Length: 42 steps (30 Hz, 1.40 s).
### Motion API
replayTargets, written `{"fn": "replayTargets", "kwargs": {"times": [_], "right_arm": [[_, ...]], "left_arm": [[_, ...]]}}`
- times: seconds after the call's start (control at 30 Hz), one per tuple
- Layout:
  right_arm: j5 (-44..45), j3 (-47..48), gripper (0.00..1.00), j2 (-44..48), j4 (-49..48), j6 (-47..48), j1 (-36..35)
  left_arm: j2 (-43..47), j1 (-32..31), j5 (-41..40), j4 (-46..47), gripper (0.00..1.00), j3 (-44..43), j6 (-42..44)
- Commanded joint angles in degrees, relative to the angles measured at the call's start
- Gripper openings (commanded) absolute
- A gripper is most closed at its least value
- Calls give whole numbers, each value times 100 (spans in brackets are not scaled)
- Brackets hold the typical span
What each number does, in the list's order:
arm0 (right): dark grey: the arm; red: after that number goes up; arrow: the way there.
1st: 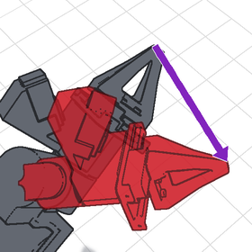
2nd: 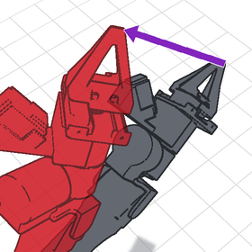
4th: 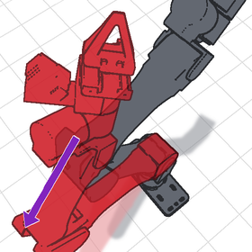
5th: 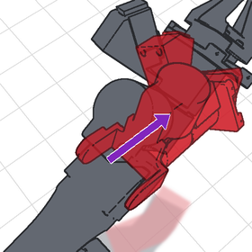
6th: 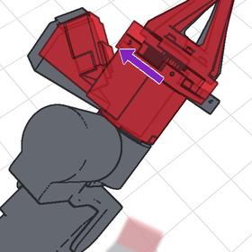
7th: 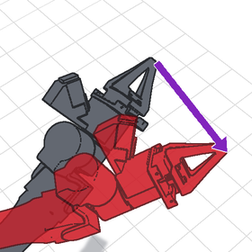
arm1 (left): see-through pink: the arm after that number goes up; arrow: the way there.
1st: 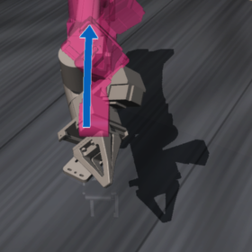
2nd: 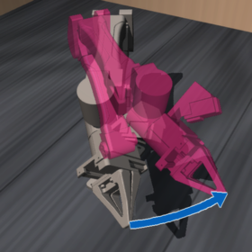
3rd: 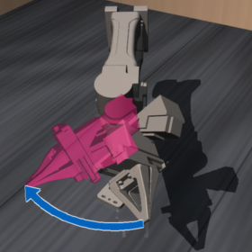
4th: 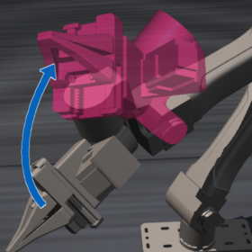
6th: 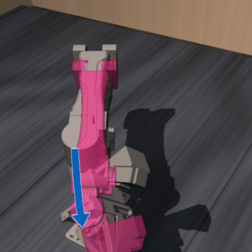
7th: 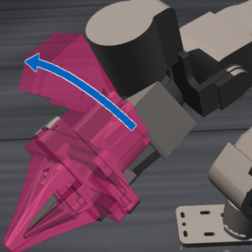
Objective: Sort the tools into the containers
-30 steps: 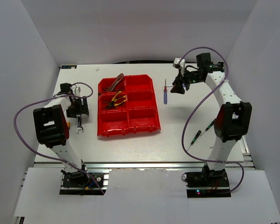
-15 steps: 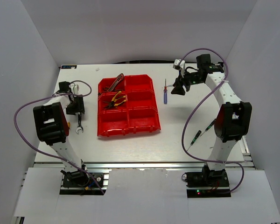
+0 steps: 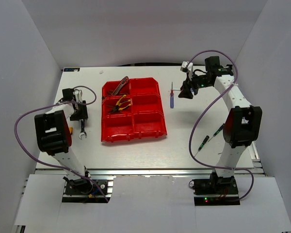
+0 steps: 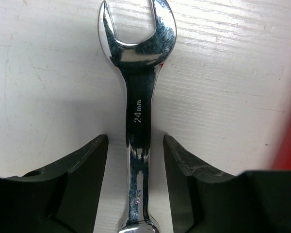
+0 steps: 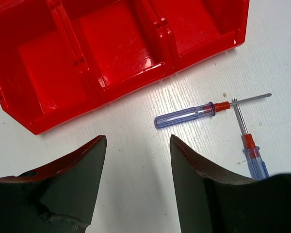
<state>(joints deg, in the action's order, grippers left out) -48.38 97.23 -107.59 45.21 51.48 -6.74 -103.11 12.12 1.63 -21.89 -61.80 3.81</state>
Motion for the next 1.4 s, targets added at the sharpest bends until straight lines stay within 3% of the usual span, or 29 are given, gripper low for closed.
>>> {"fn": "replayTargets", "kwargs": {"times": [0.0,0.5,0.63,0.73,1.37], "right_arm": [[-189,138,62,159,14,-7,24],[-216,-55,62,300,-74,-24,68],[-224,-55,61,309,-83,-42,77],[-224,-73,61,318,-83,-42,94],[-321,-222,61,362,-127,-68,147]], "left_arm": [[28,-60,-84,-632,59,318,-56],[-157,-105,118,-711,34,213,-276],[-87,-105,180,-746,10,177,-346],[45,-113,206,-764,2,142,-539],[1038,-105,312,-1204,0,-324,-865]]}}
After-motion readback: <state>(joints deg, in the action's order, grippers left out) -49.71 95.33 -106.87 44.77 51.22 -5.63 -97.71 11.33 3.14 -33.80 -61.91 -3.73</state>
